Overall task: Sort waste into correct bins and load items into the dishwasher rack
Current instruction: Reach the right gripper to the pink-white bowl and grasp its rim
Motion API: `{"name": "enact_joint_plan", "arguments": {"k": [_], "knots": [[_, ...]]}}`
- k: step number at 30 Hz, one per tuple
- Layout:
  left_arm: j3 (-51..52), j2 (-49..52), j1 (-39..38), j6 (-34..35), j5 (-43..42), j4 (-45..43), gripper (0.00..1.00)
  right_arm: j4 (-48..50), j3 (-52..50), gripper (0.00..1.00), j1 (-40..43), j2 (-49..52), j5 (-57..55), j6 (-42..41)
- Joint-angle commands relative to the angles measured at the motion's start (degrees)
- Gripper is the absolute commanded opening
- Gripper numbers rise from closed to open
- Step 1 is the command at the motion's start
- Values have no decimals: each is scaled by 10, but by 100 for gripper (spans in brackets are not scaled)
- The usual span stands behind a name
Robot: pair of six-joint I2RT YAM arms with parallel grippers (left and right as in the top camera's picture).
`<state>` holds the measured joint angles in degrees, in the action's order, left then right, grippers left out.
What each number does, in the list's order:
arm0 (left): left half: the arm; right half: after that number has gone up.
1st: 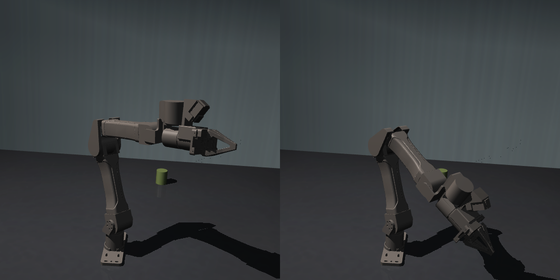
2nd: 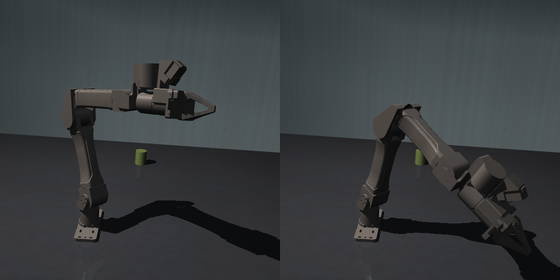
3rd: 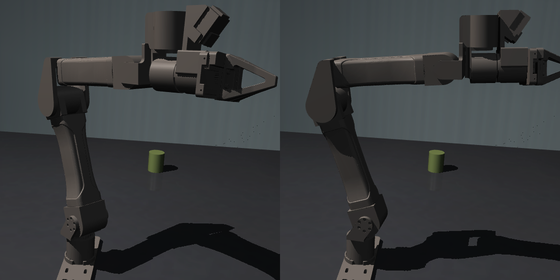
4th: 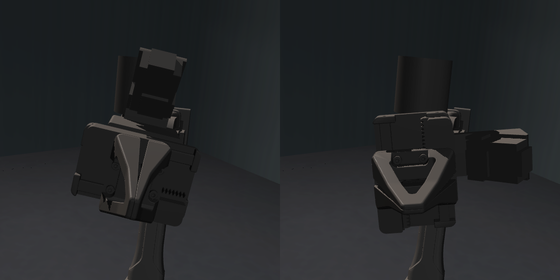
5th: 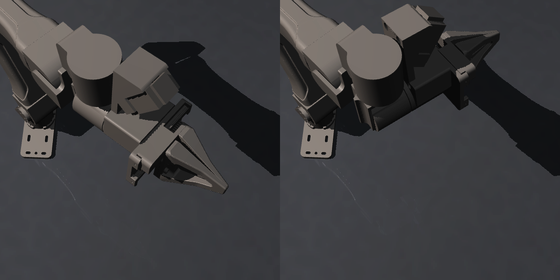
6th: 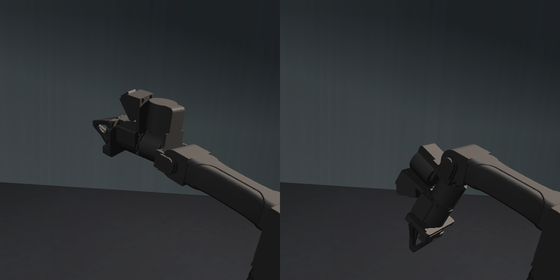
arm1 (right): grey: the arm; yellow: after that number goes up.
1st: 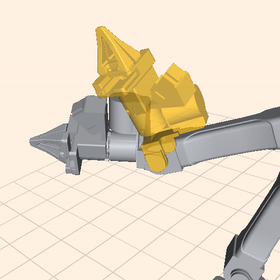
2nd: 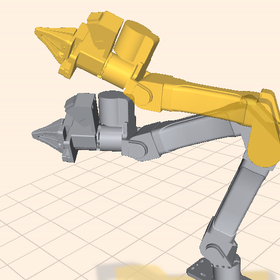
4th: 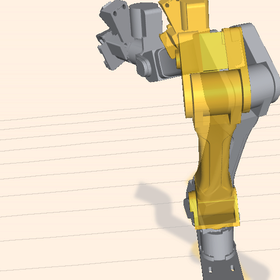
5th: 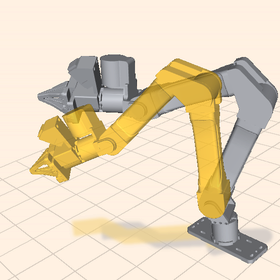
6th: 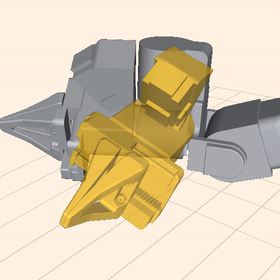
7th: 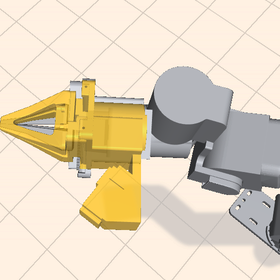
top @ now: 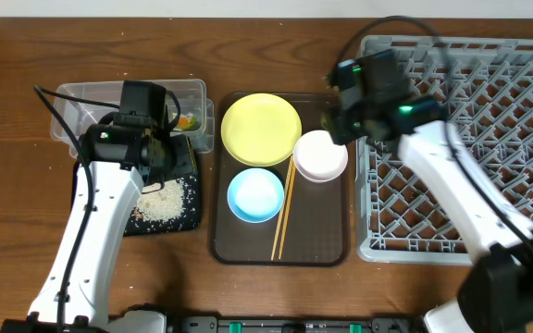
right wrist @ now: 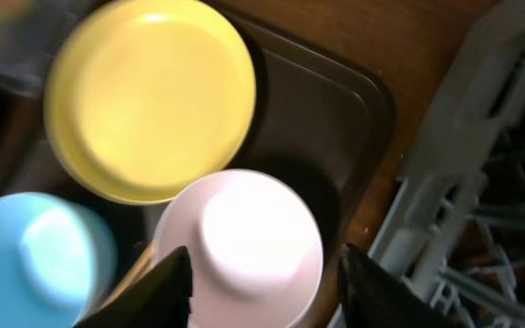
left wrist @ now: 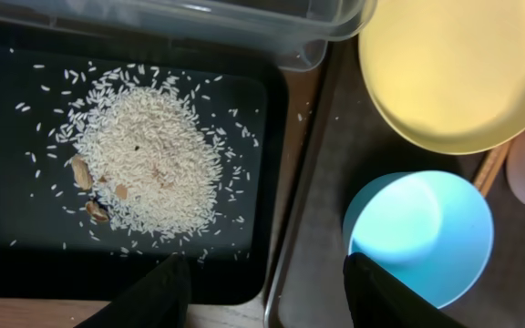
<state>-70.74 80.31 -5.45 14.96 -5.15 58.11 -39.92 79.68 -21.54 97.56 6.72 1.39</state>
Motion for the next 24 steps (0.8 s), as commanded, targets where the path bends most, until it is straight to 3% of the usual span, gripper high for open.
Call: {"name": "enact_joint_plan", "arguments": {"k": [1,13,16,21,24], "knots": [[6,2,0,-3,14,2,57,18,4,43,-22,44,-96,4],[12,2,0,-3,14,1,57,19,4,43,-24,158,-118,4],[12,2,0,-3,14,1,57,5,4,39,-27,167,-116,4],[12,2,0,-3,14,1,57,-12,4,14,-28,169,-116,4],[12,2,0,-3,14,1,58,-25,4,5,-28,169,-116,4]]}}
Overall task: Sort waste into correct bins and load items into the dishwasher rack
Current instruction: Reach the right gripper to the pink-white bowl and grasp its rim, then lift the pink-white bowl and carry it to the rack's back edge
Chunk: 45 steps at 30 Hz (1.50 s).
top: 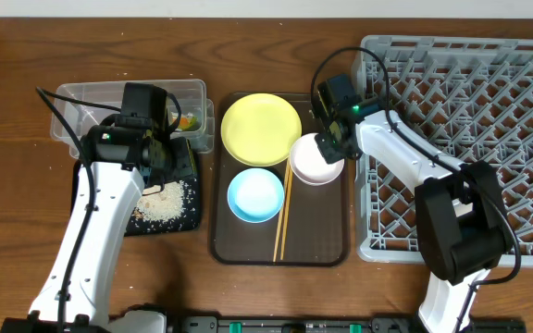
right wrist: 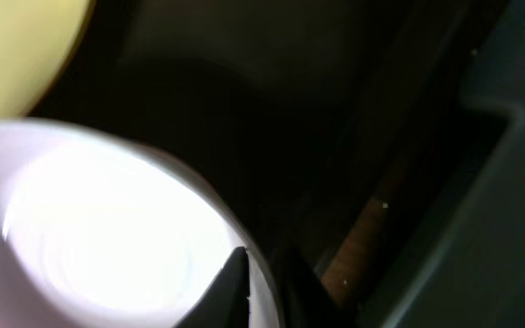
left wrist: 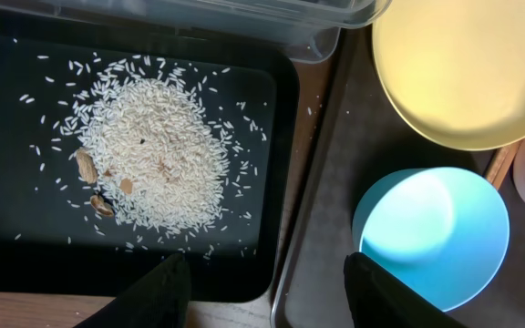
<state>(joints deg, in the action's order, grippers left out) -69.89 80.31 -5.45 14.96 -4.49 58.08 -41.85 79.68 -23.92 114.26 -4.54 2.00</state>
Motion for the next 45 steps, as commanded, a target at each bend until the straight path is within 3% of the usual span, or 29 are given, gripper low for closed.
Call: {"name": "enact_joint_plan", "arguments": {"k": [1,10,24,30,37,45], "knots": [[3,2,0,-3,7,2,57,-9,4,2,-4,2,-4,-2],[3,2,0,-3,7,2,57,-18,5,1,-3,-16,-4,-9],[3,2,0,-3,7,-2,57,53,6,1,28,-186,-117,-34],[3,2,0,-3,7,-4,58,102,6,1,46,-218,-163,17],[3,2,0,-3,7,-5,57,189,5,1,78,-209,-334,70],[3,2,0,-3,7,-7,58,289,5,1,125,-165,-385,213]]}}
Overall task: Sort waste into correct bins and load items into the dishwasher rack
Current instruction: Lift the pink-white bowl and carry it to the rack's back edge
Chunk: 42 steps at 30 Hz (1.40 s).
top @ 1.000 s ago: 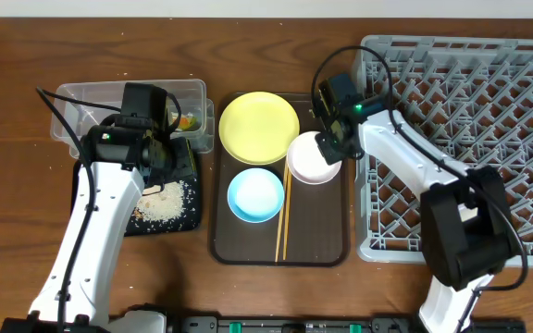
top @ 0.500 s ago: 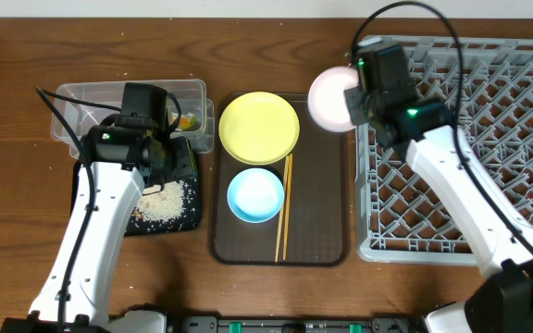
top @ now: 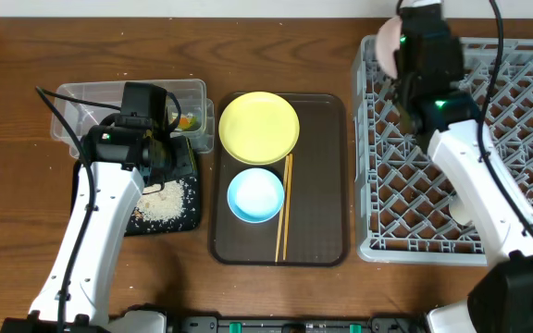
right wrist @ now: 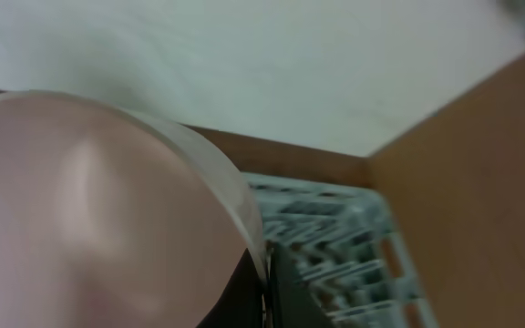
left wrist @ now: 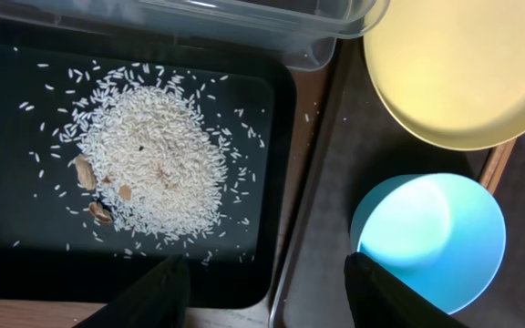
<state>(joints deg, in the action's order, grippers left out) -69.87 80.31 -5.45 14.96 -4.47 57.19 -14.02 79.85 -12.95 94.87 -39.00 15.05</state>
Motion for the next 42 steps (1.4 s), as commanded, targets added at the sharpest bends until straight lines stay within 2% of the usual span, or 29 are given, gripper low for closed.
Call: {"name": "enact_joint_plan", "arguments": {"k": [1,4,11,21,27,37,42], "knots": [[3,2,0,-3,7,1,58,17,4,1,18,37,-41,106],[3,2,0,-3,7,1,58,44,4,1,22,64,-47,151],[3,2,0,-3,7,2,58,79,4,1,20,126,-77,155],[3,2,0,-3,7,2,58,74,4,1,-4,168,-117,151],[3,2,0,-3,7,2,57,49,4,1,-32,168,-115,107],[3,2,0,-3,7,2,58,-46,4,1,-51,168,-114,-28],[3,2,0,-3,7,2,58,-5,4,1,-45,168,-164,-25]]}}
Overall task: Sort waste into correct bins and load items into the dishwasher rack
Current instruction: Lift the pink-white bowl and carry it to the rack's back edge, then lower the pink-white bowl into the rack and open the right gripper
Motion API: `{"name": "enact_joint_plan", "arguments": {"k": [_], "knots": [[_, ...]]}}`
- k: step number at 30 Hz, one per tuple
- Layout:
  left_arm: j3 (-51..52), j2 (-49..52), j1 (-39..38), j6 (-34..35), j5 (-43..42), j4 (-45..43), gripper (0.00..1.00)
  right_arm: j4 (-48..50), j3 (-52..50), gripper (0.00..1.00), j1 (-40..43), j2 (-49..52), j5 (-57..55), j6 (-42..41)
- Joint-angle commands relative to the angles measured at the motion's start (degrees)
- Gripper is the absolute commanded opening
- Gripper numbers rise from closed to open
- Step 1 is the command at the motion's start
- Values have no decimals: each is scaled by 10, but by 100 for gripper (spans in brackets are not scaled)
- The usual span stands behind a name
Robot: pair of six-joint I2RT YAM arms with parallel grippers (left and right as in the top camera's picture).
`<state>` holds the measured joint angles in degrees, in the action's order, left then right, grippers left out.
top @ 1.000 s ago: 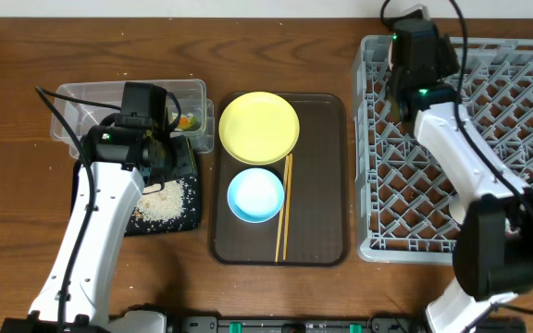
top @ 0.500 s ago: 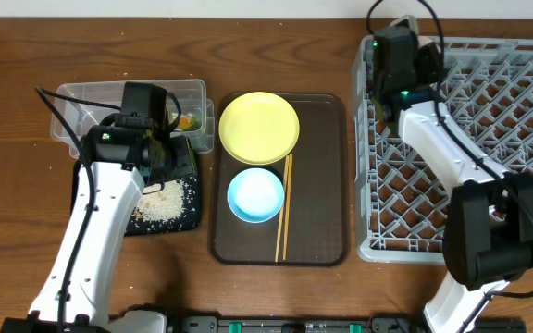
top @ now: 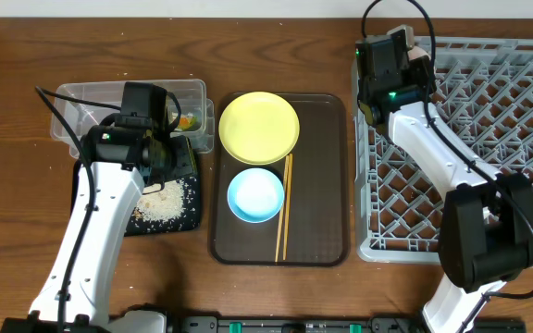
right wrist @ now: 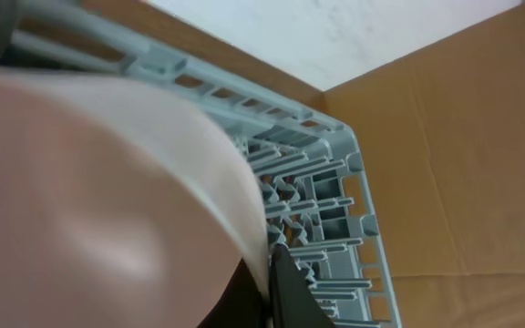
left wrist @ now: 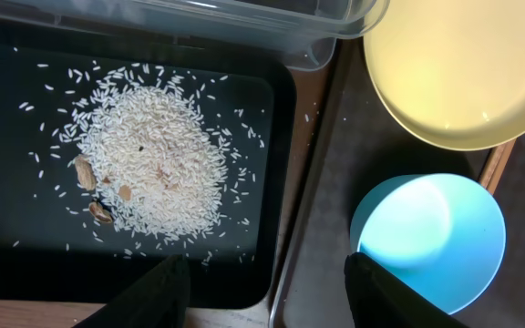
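My right gripper (right wrist: 264, 282) is shut on the rim of the pink bowl (right wrist: 89, 200). It holds the bowl on edge at the far left corner of the grey dishwasher rack (top: 489, 139), close over the tines. On the brown tray (top: 327, 185) lie a yellow plate (top: 259, 128), a blue bowl (top: 255, 195) and a pair of chopsticks (top: 283, 208). My left gripper (left wrist: 272, 296) hangs open between the black tray of rice (left wrist: 25, 246) and the blue bowl (left wrist: 427, 237), holding nothing.
A clear plastic container (top: 91, 102) with food scraps stands behind the black rice tray (top: 188, 166) at the left. Bare wooden table (top: 26, 231) surrounds both trays. The rack fills the right side of the table.
My right gripper, still shut on the pink bowl, has come down and slightly left, from above the rack's back edge to its far left corner. The left arm has not moved.
My right gripper was open above the pink bowl on the brown tray. Then it was shut on the bowl's rim there. Then it held the bowl high over the rack's back left, and now low at that corner. My left gripper stayed open throughout.
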<state>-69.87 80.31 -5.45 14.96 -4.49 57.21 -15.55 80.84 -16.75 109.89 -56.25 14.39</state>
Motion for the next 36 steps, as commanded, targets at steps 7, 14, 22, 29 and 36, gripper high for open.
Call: {"name": "enact_joint_plan", "arguments": {"k": [7,14,22,29,36], "knots": [[3,2,0,-3,7,2,58,120,-6,1,1,18,-27,61],[3,2,0,-3,7,2,58,123,-6,1,14,27,-27,60],[3,2,0,-3,7,2,58,120,-6,1,14,53,-35,58],[3,2,0,-3,7,2,57,127,-6,1,11,55,-48,58],[3,2,0,-3,7,6,58,193,-6,1,17,55,-112,67]]}}
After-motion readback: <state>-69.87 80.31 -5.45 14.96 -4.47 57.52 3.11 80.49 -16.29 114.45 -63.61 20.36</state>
